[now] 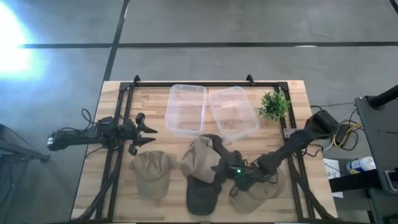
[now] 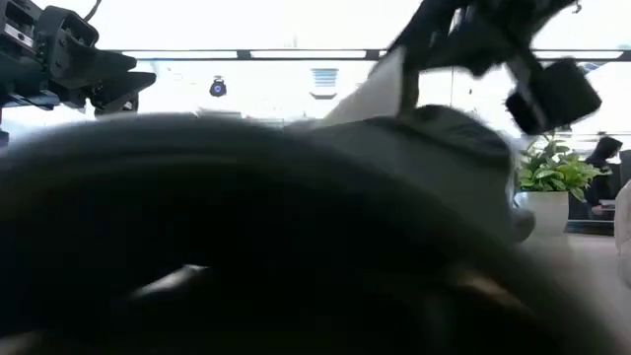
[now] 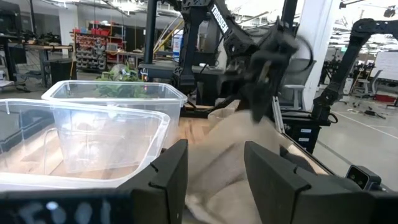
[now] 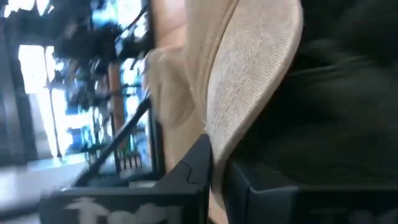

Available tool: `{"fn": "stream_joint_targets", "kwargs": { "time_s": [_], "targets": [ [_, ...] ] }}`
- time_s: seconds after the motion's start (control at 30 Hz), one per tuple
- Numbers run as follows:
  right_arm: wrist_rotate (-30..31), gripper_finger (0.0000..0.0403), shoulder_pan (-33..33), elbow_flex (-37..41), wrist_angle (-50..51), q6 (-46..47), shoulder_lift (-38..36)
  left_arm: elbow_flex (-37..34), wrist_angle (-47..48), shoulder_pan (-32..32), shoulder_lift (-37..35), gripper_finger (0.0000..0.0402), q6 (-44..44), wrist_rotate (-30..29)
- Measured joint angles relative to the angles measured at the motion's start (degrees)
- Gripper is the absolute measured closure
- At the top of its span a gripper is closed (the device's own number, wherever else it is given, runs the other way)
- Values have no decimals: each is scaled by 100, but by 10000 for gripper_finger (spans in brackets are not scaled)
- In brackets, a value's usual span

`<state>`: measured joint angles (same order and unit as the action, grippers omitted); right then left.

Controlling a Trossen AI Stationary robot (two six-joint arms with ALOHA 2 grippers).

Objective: Pick & Place hat
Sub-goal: Put the middle brown cap into the right transparent bin

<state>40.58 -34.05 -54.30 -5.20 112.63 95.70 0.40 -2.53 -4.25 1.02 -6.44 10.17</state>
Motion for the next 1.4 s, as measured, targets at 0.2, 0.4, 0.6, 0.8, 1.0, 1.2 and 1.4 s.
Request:
{"fn": "stream_joint_targets", "kwargs": {
  "time_s": [0.2, 0.4, 0.6, 0.8, 1.0, 1.2, 1.4],
  "targets": [
    [744, 388, -145, -190, 31, -1985, -1072, 0, -1, 0, 0, 250, 0, 0],
    [1681, 389, 137, -276, 300, -3775, -2230, 2, 1, -2, 0, 250, 0, 0],
    [1865, 389, 851, -802, 2496, -4821, -3343, 1, 0, -1, 0, 250, 0, 0],
    [1273, 389, 1485, -1887, 6439, -3759, -3858, 1, -1, -1, 0, 250, 0, 0],
    [-1169, 390, 2129, -2201, 7636, -3191, -3820, 0, 0, -1, 0, 250, 0, 0],
    [-2149, 390, 2783, -2093, 7237, -3299, -3766, 0, -1, 0, -2, 250, 0, 0],
    [-2817, 390, 3959, -1949, 7231, -4152, -3389, 2, 0, 0, 0, 250, 0, 0]
  ]
}}
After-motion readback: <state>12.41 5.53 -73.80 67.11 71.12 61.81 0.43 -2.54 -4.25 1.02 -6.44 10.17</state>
